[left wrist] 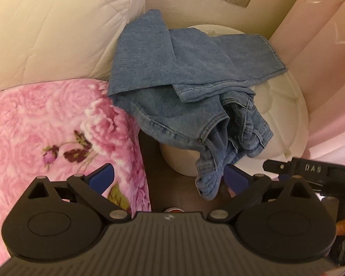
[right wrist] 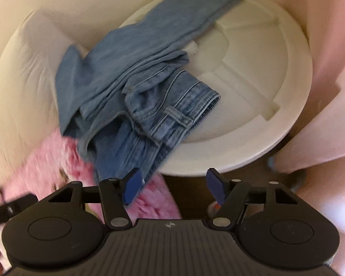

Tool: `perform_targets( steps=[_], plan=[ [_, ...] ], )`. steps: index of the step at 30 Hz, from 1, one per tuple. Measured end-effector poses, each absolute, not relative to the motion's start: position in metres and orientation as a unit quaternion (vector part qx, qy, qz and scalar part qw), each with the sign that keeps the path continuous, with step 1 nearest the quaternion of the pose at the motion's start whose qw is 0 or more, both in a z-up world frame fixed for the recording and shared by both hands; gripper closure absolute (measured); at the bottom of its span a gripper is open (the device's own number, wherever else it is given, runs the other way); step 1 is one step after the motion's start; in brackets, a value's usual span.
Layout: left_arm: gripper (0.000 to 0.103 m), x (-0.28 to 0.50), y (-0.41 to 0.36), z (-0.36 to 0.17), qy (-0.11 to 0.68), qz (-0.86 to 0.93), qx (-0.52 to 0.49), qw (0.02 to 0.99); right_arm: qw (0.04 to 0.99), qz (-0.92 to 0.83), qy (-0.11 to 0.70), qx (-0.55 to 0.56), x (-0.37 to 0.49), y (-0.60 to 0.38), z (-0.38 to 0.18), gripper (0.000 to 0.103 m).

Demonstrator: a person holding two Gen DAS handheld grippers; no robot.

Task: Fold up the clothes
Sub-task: 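Grasp the jeans waistband with the right gripper while the left gripper grasps a leg, then lift the jeans with both grippers and carry them onto the pink bed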

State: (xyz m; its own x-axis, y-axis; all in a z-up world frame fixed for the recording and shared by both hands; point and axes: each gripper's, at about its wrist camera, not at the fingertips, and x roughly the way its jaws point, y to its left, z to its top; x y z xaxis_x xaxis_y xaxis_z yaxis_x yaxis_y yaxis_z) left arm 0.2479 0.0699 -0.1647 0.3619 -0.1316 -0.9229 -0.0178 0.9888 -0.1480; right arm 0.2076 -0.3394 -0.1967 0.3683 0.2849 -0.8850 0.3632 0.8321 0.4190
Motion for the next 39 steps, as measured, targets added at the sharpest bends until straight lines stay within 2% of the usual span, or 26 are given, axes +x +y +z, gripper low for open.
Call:
perform_targets(
  steps=[10, 12, 14, 15, 16, 17, 18, 23, 27, 30, 31, 33, 34, 35, 36, 37, 38, 39],
  plan=[
    [0.004, 0.3, 0.076, -0.196, 0.578, -0.029, -0.049, 0.814, 0.653, -0.114, 0.48, 0.575, 0.227, -0.384, -0.283, 0.038],
    [0.004, 0.311, 0.077, -0.201, 0.575, -0.035, -0.036, 0.817, 0.639, -0.112, 0.454, 0.611, 0.23, -0.386, -0.291, 0.039],
    [0.009, 0.324, 0.074, -0.206, 0.569, -0.049, -0.009, 0.82, 0.631, -0.115, 0.451, 0.621, 0.239, -0.388, -0.294, 0.04],
    [0.01, 0.329, 0.071, -0.207, 0.565, -0.06, 0.008, 0.823, 0.632, -0.112, 0.449, 0.622, 0.242, -0.391, -0.293, 0.046],
    [0.014, 0.334, 0.068, -0.209, 0.559, -0.071, 0.027, 0.826, 0.633, -0.109, 0.447, 0.622, 0.246, -0.393, -0.291, 0.066],
    [0.017, 0.339, 0.063, -0.211, 0.55, -0.085, 0.051, 0.829, 0.638, -0.109, 0.444, 0.619, 0.248, -0.398, -0.289, 0.073],
    [0.017, 0.343, 0.058, -0.213, 0.541, -0.099, 0.074, 0.832, 0.641, -0.108, 0.439, 0.621, 0.25, -0.403, -0.287, 0.074],
    [0.017, 0.35, 0.03, -0.23, 0.468, -0.191, 0.239, 0.829, 0.662, -0.11, 0.413, 0.615, 0.26, -0.426, -0.271, 0.076],
    [0.016, 0.334, 0.008, -0.253, 0.381, -0.276, 0.407, 0.783, 0.676, -0.114, 0.419, 0.596, 0.274, -0.438, -0.267, 0.075],
    [0.016, 0.328, 0.002, -0.274, 0.333, -0.316, 0.491, 0.741, 0.674, -0.113, 0.428, 0.592, 0.273, -0.435, -0.271, 0.066],
    [0.017, 0.329, 0.001, -0.28, 0.321, -0.319, 0.505, 0.735, 0.673, -0.113, 0.427, 0.593, 0.273, -0.434, -0.272, 0.059],
    [0.025, 0.334, 0.0, -0.286, 0.31, -0.327, 0.516, 0.729, 0.674, -0.111, 0.425, 0.594, 0.276, -0.432, -0.273, 0.051],
    [0.044, 0.337, -0.001, -0.287, 0.311, -0.336, 0.507, 0.73, 0.676, -0.109, 0.424, 0.593, 0.278, -0.431, -0.274, 0.045],
    [0.06, 0.34, -0.001, -0.289, 0.316, -0.343, 0.496, 0.733, 0.677, -0.104, 0.427, 0.59, 0.281, -0.43, -0.274, 0.044],
    [0.065, 0.343, -0.001, -0.29, 0.327, -0.344, 0.477, 0.74, 0.679, -0.098, 0.43, 0.586, 0.284, -0.429, -0.275, 0.044],
    [0.079, 0.347, -0.001, -0.29, 0.338, -0.342, 0.458, 0.748, 0.681, -0.093, 0.433, 0.583, 0.286, -0.428, -0.275, 0.047],
    [0.086, 0.353, 0.001, -0.287, 0.349, -0.333, 0.437, 0.759, 0.686, -0.091, 0.44, 0.573, 0.287, -0.428, -0.274, 0.063],
    [0.087, 0.357, 0.003, -0.281, 0.36, -0.326, 0.409, 0.773, 0.69, -0.088, 0.446, 0.563, 0.289, -0.428, -0.272, 0.073]
  ],
)
